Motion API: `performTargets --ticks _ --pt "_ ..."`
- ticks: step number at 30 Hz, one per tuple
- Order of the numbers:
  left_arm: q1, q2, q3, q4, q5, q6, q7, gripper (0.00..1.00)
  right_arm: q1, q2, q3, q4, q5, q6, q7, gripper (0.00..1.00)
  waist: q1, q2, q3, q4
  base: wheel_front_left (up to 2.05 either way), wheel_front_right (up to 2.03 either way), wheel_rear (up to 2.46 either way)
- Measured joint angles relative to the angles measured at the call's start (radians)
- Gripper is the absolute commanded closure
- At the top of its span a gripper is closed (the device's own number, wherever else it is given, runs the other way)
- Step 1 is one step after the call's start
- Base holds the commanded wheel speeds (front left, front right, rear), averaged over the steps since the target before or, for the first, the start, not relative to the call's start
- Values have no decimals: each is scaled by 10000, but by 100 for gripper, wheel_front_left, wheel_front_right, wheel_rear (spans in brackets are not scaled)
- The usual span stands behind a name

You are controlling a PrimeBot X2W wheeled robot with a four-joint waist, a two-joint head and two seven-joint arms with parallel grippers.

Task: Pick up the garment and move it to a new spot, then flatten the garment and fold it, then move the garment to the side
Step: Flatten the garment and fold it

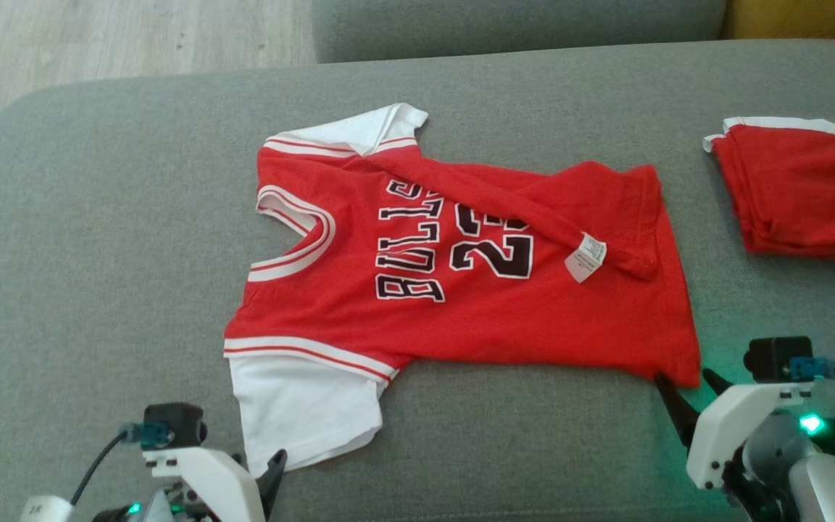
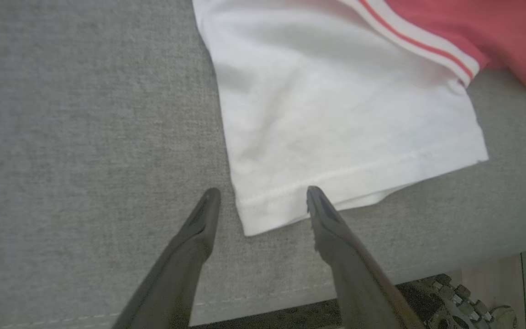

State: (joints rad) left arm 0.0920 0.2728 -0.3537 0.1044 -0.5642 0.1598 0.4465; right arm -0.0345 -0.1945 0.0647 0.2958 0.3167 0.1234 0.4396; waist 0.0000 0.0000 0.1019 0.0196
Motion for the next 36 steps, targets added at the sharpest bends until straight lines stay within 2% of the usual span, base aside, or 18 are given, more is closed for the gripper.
performTargets --ticks 8,13,14,15,16,17,18,19,20,31,36 --pt "-187 -27 21 176 -105 -27 90 0 -273 44 159 355 2 0 -276 0 0 0 158 27 0 0 0" --pt "-450 -58 -2 556 -284 -324 44 0 -616 44 251 573 4 0 -364 0 0 0 299 32 0 0 0" --pt "-500 -73 -17 629 -299 -378 4 21 -658 44 251 594 6 0 -403 0 0 0 312 35 0 0 0" --pt "-554 -102 -42 688 -313 -430 4 50 -687 44 259 629 6 0 -441 0 0 0 321 34 0 0 0" --pt "-601 -144 -38 756 -347 -458 2 64 -711 44 270 671 6 0 -451 15 0 0 323 33 0 0 0" --pt "-646 -138 -10 834 -385 -468 -25 86 -742 42 274 715 21 0 -470 33 0 0 323 34 0 0 0" --pt "-692 -138 12 911 -391 -481 -56 100 -765 42 284 740 54 0 -527 55 0 0 321 35 0 0 0" --pt "-756 -146 6 976 -437 -560 -79 100 -776 38 305 759 88 0 -539 87 0 0 311 35 0 0 0" --pt "-809 -186 -17 1030 -481 -619 -81 100 -774 33 349 765 107 0 -571 100 0 0 297 34 0 0 0" --pt "-803 -205 81 857 -550 -738 -755 100 -758 -48 274 282 328 0 -1774 100 0 0 62 85 0 0 0" --pt "-1133 -44 150 27 -539 -1175 -1348 100 -851 -238 460 -431 602 0 -2347 100 0 0 187 76 0 0 0"
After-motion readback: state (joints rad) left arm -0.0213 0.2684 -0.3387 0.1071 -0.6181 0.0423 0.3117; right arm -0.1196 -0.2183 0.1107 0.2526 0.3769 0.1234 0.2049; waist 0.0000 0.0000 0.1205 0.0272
